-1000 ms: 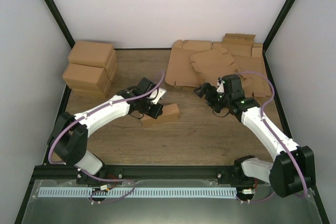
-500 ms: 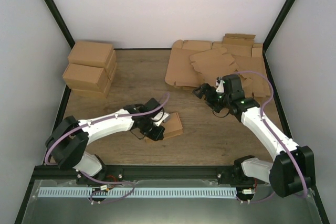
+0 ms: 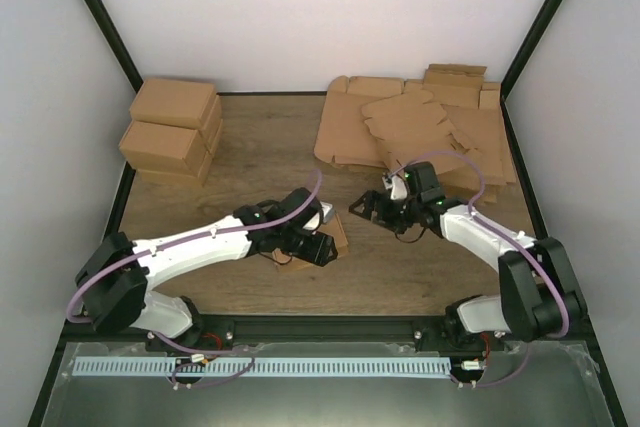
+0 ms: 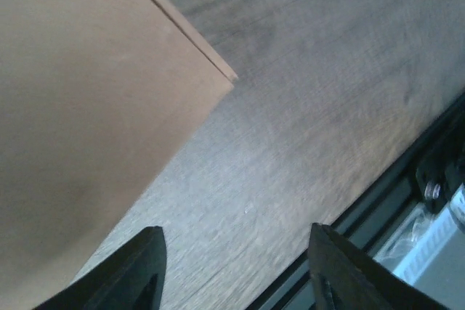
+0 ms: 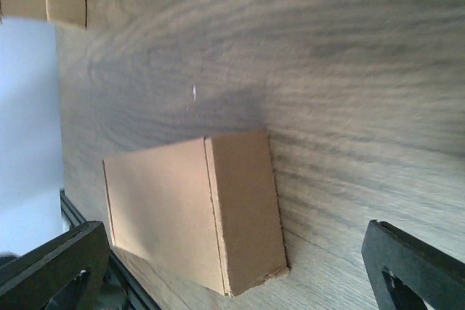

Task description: Fold the paper box

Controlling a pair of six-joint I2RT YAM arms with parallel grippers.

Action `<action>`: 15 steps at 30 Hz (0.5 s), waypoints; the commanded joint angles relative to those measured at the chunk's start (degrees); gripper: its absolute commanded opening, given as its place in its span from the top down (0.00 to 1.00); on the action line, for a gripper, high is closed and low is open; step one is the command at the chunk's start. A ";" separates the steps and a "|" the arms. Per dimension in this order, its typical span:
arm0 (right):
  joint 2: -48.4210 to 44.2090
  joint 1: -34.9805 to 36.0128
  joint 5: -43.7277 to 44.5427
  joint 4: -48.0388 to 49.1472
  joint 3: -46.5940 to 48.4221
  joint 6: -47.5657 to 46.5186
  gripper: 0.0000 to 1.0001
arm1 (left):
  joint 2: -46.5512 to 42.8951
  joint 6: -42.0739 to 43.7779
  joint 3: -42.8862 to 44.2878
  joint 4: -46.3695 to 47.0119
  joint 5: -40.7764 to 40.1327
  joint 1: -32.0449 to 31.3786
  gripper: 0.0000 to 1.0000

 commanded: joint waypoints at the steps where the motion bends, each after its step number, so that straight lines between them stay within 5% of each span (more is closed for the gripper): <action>1: 4.06 3.70 -5.33 9.40 -1.62 -3.92 0.03 | -5.08 -8.17 -2.28 3.55 -8.22 0.30 0.35; 7: 7.56 5.46 -4.75 17.92 -4.18 -1.91 0.09 | -11.38 -18.84 -8.01 4.90 -8.67 0.36 0.22; 15: 12.61 10.88 -3.42 23.82 -3.93 1.27 0.31 | -14.16 -25.47 -12.81 2.13 -4.23 -1.95 0.35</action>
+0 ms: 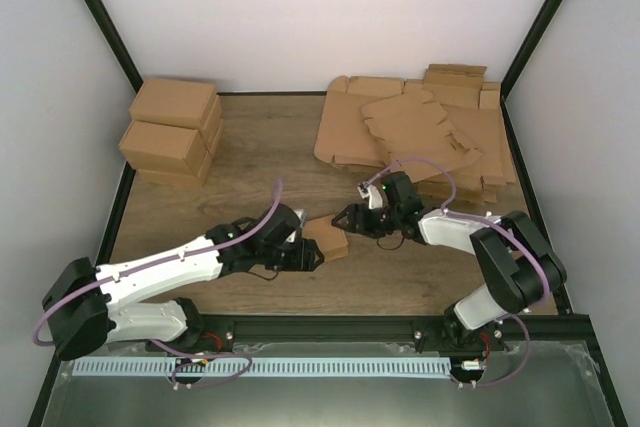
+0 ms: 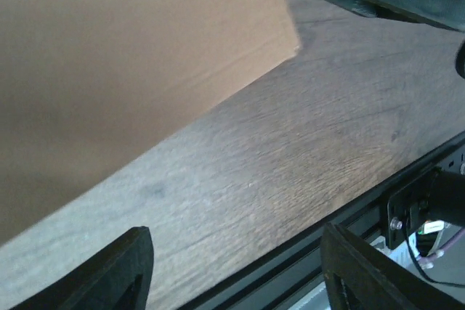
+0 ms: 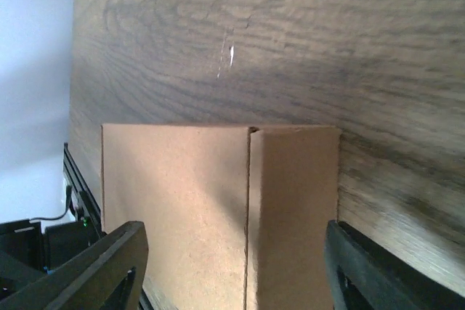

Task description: Fold the paper box

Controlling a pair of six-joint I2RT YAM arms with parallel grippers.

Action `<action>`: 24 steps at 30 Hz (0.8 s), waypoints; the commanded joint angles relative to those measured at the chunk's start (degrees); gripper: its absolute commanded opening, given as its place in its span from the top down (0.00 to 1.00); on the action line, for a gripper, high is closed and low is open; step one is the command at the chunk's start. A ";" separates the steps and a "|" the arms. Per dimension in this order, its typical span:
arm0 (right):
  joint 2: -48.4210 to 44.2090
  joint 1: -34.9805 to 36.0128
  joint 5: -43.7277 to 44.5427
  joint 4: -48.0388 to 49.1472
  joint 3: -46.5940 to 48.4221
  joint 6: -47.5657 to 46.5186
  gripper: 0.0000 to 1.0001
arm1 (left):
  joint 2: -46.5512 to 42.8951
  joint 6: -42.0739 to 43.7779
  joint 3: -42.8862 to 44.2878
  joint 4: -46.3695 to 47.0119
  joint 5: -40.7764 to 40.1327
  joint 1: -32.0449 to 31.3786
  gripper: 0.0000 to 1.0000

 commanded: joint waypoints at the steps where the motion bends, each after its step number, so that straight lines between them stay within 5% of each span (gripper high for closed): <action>1: 2.74 2.97 0.66 5.68 0.52 1.98 0.32 | -1.14 -5.78 -3.64 -1.38 2.71 -0.39 0.36; 9: 2.48 5.64 1.96 4.80 -0.04 2.81 0.38 | 0.40 -9.28 -9.42 6.99 4.06 -0.01 0.56; 14: 0.53 6.38 1.93 4.79 -2.28 3.68 0.43 | 5.43 -10.99 -10.02 5.92 -1.17 2.75 0.92; 20: 3.44 9.59 2.08 8.25 -0.75 5.73 0.51 | 3.47 -13.60 -14.79 8.61 -3.94 8.88 0.95; 24: 8.74 12.99 3.27 12.78 2.47 8.01 0.53 | -3.07 -14.42 -18.63 5.99 -7.67 14.96 0.80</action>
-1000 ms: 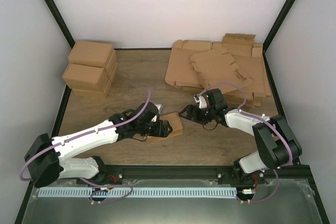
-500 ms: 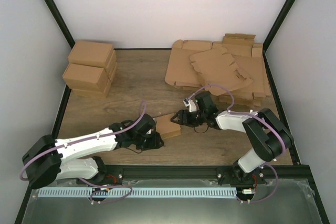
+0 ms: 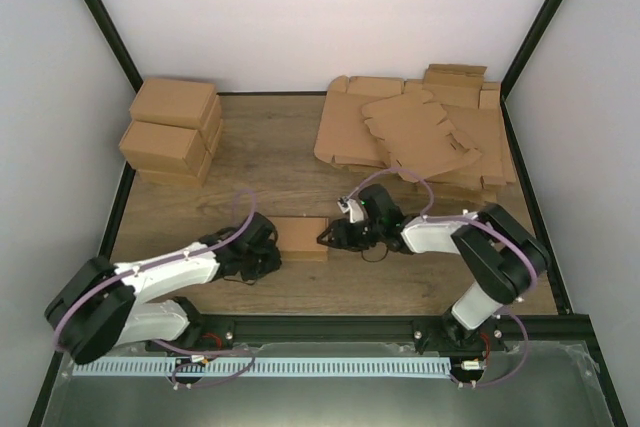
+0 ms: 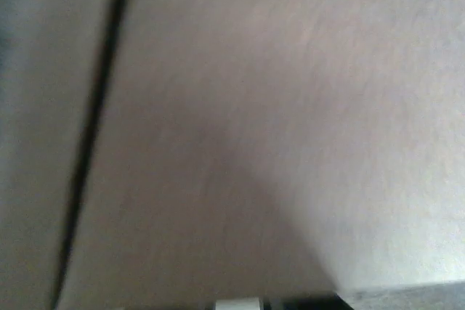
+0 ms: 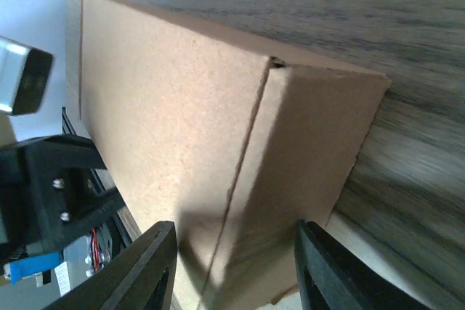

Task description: Fold the paper box

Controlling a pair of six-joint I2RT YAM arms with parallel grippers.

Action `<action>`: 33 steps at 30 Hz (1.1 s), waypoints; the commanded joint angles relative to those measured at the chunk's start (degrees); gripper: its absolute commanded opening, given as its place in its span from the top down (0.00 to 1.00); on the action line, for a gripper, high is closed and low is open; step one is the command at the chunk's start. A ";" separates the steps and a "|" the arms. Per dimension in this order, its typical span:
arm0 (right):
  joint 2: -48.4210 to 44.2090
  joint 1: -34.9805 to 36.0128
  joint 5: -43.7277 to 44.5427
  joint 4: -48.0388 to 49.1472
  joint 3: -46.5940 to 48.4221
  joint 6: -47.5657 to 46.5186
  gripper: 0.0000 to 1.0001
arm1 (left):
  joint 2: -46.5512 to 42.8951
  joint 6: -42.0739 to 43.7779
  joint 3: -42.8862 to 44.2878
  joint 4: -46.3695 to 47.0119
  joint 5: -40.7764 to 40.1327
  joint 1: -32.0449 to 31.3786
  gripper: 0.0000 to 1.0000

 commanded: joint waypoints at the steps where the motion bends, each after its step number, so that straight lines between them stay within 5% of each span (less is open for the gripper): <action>1: 5.57 3.88 2.11 6.32 5.10 2.96 0.54 | -7.47 -1.79 -3.51 -1.81 -5.87 6.19 0.79; 11: 23.66 11.46 7.29 15.73 20.45 8.29 0.60 | -21.74 -2.40 -8.95 -7.08 -14.20 25.46 0.53; 21: 35.83 16.76 10.52 17.20 37.86 9.42 0.61 | -25.52 3.32 -9.52 -5.24 -10.23 47.99 0.52; 33: 46.59 19.70 9.52 23.48 49.82 8.16 0.59 | -14.36 12.56 -4.43 0.31 -4.95 63.37 0.52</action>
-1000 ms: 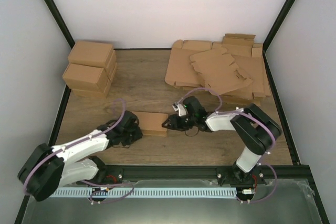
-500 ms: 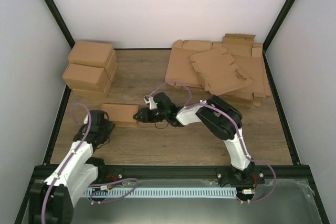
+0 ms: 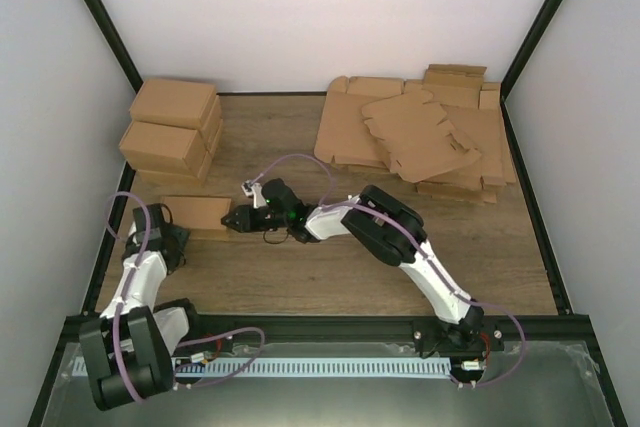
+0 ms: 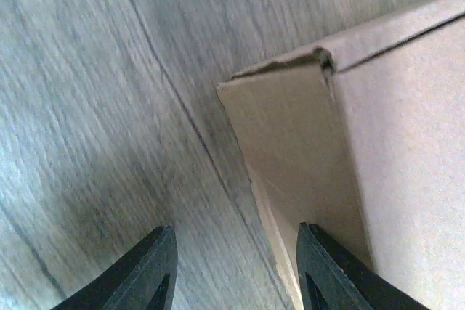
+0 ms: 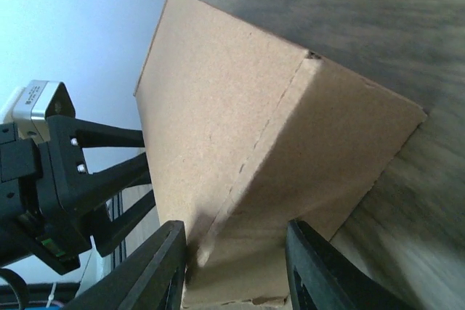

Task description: Fold the paper box

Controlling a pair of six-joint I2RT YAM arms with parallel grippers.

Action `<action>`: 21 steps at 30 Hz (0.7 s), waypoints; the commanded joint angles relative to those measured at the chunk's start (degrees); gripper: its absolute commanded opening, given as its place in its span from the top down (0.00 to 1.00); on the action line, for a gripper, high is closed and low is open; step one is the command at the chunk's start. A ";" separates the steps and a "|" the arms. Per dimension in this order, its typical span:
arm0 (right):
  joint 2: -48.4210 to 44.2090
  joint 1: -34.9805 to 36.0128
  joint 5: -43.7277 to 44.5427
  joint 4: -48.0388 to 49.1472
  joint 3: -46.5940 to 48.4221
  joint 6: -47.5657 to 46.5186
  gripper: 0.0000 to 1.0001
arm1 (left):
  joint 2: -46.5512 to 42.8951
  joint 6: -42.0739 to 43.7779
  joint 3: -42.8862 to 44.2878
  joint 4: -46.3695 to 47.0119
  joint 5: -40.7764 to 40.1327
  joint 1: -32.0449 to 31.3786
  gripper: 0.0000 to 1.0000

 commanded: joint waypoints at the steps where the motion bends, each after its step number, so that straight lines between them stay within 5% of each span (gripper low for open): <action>1: 5.40 1.10 -1.14 3.80 6.13 -2.49 0.59 | 2.04 4.88 3.76 2.99 2.93 3.69 0.52; 11: 16.57 1.85 -2.43 0.80 22.05 -8.61 0.53 | 10.51 7.46 6.28 8.26 10.55 12.68 0.52; 21: 22.48 1.86 -0.29 -3.08 32.30 -11.64 0.44 | 19.55 8.51 12.80 11.54 13.69 15.09 0.52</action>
